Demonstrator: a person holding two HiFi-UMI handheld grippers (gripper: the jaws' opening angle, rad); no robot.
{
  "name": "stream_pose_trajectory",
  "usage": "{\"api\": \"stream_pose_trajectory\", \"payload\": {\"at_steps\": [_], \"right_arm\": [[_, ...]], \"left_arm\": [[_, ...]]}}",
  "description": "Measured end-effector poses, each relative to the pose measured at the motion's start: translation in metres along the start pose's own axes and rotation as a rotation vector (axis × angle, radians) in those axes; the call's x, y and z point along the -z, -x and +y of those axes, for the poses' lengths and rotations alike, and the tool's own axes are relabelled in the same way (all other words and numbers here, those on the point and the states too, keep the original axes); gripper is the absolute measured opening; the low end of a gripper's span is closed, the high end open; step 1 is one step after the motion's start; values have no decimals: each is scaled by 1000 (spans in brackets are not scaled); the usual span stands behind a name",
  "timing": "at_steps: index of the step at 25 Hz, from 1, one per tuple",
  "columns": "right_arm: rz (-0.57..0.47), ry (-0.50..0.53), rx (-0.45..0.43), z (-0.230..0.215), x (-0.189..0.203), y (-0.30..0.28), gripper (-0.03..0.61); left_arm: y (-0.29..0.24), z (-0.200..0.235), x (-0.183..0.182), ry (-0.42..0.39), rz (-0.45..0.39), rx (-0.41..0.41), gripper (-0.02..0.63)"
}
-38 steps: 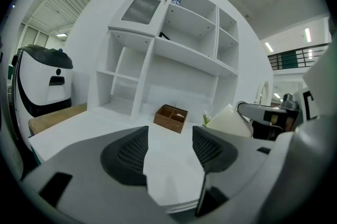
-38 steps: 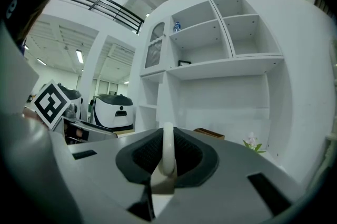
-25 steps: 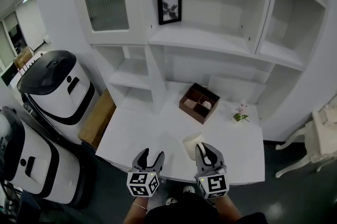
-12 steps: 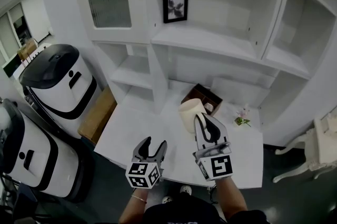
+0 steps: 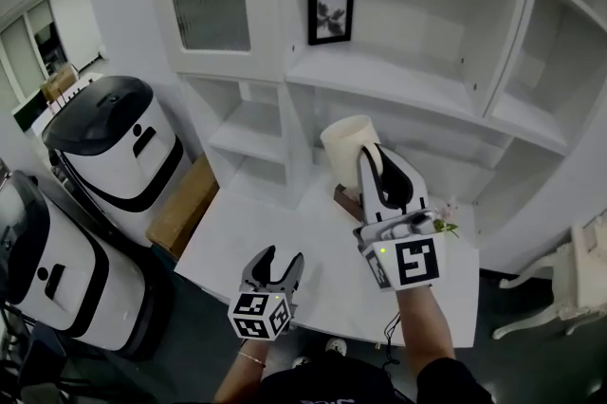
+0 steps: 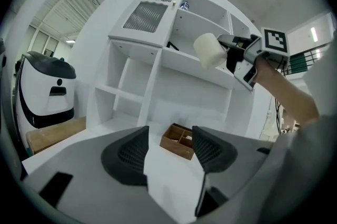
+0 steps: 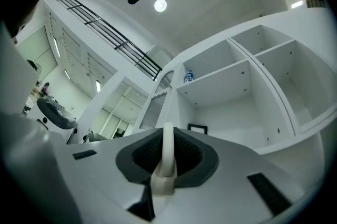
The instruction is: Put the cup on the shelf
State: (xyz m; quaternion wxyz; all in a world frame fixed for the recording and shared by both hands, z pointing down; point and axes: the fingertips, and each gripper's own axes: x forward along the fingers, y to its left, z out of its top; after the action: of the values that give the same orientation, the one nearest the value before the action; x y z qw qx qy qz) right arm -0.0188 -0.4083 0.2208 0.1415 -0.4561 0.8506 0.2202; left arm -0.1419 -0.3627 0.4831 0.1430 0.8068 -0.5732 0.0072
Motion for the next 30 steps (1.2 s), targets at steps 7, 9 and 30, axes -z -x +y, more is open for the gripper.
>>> {"api": "stream_pose_trajectory", "payload": {"at_steps": [7,9,30], "right_arm": [[-68,-55,23,-24,-31,-49,52],[-100,-57,30,-30,-42,-63,52],[-50,-92,118,-84,-16,-192,52]], "left_arm": [[6,23,-5,21,-14,-54,255],[7,30,-3,29,-9,-68,253],[6,59,-28,45,-101,-166,249]]}}
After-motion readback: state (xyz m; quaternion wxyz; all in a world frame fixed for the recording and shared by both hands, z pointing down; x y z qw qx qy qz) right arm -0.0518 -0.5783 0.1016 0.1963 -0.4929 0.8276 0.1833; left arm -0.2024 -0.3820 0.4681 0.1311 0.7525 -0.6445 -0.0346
